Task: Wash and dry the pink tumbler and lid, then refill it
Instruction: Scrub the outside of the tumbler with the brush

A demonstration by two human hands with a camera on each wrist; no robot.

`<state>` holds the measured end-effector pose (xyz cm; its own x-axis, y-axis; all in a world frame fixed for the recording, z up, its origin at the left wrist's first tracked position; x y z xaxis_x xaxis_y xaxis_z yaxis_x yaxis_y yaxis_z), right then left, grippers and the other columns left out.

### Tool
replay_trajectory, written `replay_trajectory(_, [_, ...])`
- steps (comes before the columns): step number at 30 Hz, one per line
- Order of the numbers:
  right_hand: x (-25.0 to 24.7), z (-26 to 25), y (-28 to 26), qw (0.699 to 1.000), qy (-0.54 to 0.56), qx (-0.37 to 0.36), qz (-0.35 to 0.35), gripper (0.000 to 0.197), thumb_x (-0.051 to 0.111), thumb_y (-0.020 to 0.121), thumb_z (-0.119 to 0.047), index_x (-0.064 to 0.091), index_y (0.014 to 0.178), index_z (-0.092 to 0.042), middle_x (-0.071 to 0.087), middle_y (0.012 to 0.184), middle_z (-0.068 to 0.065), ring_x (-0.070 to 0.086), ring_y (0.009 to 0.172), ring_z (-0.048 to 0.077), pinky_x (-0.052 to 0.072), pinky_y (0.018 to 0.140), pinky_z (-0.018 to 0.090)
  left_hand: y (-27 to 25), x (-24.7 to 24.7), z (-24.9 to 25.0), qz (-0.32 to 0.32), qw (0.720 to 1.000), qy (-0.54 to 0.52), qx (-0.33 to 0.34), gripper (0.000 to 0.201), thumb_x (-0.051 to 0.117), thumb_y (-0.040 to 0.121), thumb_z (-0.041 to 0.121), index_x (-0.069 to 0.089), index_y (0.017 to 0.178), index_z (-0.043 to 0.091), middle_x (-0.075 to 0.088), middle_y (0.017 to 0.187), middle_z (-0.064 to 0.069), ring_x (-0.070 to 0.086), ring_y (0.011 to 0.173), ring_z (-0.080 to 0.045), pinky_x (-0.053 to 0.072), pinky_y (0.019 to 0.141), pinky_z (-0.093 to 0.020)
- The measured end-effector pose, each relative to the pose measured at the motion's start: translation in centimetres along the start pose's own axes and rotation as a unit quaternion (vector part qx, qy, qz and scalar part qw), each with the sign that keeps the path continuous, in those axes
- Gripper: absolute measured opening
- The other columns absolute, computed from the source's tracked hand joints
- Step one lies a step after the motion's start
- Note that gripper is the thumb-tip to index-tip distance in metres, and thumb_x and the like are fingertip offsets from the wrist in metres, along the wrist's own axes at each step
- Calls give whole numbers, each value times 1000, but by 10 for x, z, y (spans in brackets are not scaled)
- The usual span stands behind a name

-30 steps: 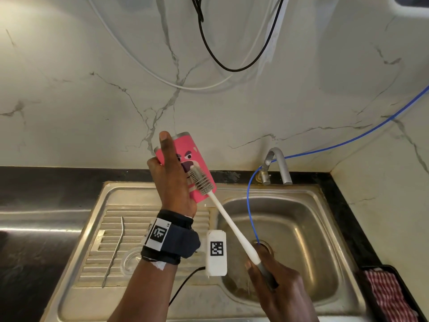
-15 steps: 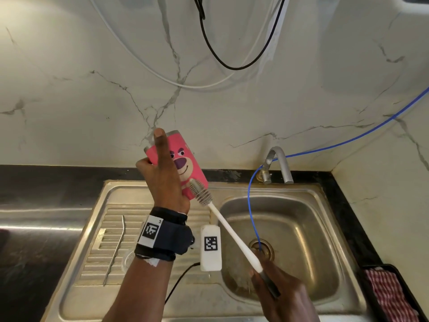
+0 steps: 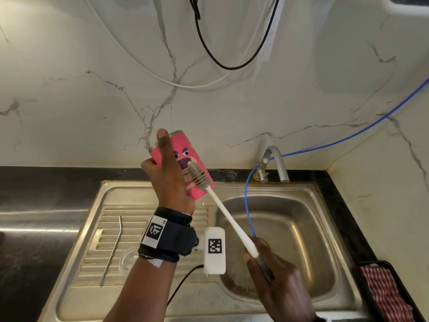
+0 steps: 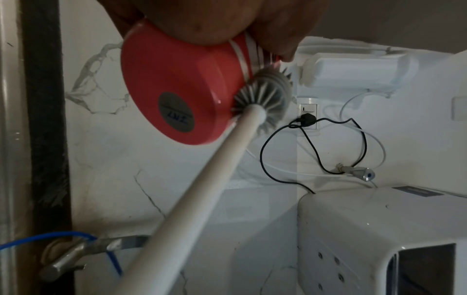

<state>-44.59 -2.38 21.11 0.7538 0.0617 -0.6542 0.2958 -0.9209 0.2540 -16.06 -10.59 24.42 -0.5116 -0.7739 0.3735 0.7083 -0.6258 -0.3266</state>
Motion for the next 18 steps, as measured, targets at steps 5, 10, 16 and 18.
replay_trajectory(5, [-5,5,-11,1000,5,18,-3,51,72,89,-37,59,134,-57,63,79,-25,59,59,-8,43,57,5,10,-8,10,10,1000,-15,16,76,61,92,74,50,138,14,75,116,-15,81,87,-28,68,74,-46])
replay_trajectory(10, [-2,3,8,1000,25,7,15,40,66,96,-44,61,136,-44,54,65,-16,51,48,3,40,50,14,-4,8,-5,-44,999,5,-6,91,69,81,82,55,134,9,75,117,-22,80,91,-38,66,80,-58])
replay_trajectory(16, [-6,13,-9,999,16,36,-1,47,73,90,-44,56,128,-66,60,67,-18,58,54,-3,45,55,11,5,3,6,-37,999,-6,12,78,62,87,82,63,131,17,78,115,-16,80,94,-35,66,83,-58])
replay_trajectory(18, [-5,8,0,999,36,34,5,39,68,94,-50,59,130,-61,58,65,-15,55,50,0,44,52,14,-4,10,0,-54,999,-2,0,77,57,84,80,63,130,19,78,113,-16,81,91,-33,66,84,-56])
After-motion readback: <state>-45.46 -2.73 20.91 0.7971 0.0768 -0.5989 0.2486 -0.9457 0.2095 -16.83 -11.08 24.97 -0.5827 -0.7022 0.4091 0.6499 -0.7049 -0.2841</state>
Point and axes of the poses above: each hand's wrist, its own y-axis towards the middle knuckle, its own x-axis out of the palm, z = x × y, the point moved 10 cm from there along y, towards the middle knuckle
